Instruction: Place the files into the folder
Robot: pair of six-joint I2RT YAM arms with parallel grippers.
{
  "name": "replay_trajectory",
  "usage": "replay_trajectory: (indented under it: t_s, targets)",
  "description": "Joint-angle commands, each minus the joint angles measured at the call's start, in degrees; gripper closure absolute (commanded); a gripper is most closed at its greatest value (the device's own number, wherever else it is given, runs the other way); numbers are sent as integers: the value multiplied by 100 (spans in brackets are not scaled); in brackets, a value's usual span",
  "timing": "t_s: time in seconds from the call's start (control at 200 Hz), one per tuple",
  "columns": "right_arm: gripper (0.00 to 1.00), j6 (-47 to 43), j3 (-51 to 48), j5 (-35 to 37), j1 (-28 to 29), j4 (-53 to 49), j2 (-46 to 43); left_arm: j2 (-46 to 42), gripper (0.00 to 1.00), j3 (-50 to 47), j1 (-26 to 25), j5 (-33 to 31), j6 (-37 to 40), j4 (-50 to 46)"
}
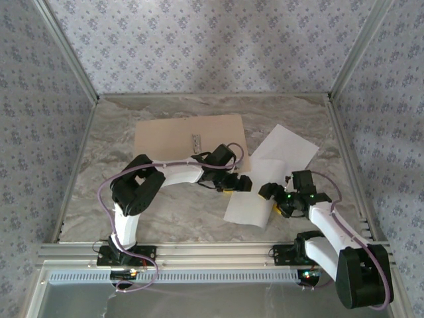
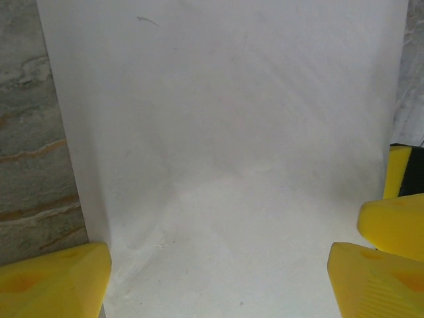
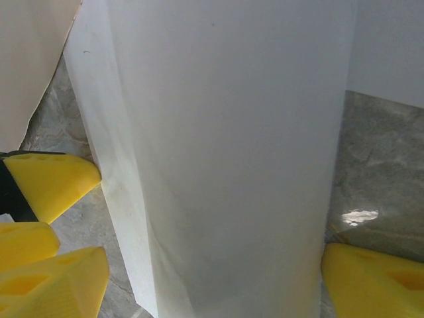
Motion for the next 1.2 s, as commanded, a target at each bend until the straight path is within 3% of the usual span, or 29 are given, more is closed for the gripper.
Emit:
replay_trajectory:
  t_s: [0.0, 0.305, 0.7, 1.194]
  targets:
    - [16, 64, -209, -240, -11, -45, 1, 190, 15, -119, -82, 217, -124, 299]
    - [23, 145, -264, -310, -17, 274, 51, 271, 15, -138, -129, 352, -204, 584]
    - [49, 249, -228, -561, -21, 544, 58, 187, 15, -137, -158, 429, -223, 633]
    - [67, 187, -124, -881, -401, 145, -491, -816, 12, -266, -108, 516, -211, 490]
